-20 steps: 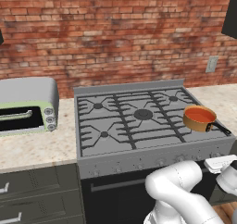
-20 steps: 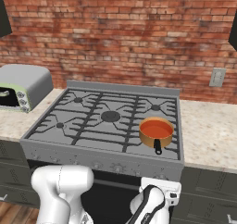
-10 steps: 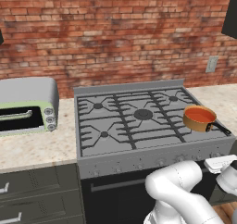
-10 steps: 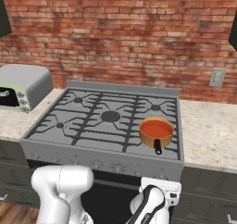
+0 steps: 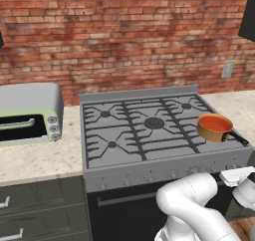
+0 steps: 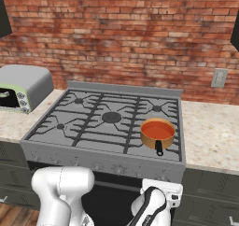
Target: Wait until the marinara sauce is simmered to a deep red color and then turn off the stove.
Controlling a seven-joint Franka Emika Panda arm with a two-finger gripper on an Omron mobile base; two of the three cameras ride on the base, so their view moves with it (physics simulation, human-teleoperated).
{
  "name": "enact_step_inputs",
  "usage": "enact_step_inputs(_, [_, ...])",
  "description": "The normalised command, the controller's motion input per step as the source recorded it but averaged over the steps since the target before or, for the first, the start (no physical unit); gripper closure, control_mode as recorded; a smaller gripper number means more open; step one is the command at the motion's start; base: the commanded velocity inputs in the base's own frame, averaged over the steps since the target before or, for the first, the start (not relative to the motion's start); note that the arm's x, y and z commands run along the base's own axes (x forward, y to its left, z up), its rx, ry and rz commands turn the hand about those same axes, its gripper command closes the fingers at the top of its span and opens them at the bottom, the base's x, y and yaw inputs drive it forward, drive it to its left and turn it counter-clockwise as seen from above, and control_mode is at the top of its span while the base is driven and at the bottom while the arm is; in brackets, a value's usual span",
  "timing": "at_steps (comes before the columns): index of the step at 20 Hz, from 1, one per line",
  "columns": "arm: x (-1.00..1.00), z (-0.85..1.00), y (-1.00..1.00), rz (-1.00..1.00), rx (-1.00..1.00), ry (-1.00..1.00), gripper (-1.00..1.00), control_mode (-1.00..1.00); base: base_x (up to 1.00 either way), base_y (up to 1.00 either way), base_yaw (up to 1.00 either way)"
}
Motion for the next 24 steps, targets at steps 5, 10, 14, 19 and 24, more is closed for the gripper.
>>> enact_step_inputs(5, [0.00, 0.00, 0.00, 0.00, 0.00, 0.00, 1.00, -1.00, 0.00, 0.00, 0.00])
enact_step_inputs(10, [0.00, 0.00, 0.00, 0.00, 0.00, 0.00, 1.00, -1.00, 0.00, 0.00, 0.00])
enact_step_inputs(14, [0.00, 0.00, 0.00, 0.00, 0.00, 0.00, 1.00, -1.00, 0.00, 0.00, 0.00])
enact_step_inputs(19, [0.00, 0.00, 0.00, 0.00, 0.00, 0.00, 1.00, -1.00, 0.00, 0.00, 0.00])
enact_step_inputs(24, [0.00, 0.00, 0.00, 0.00, 0.00, 0.00, 1.00, -1.00, 0.00, 0.00, 0.00])
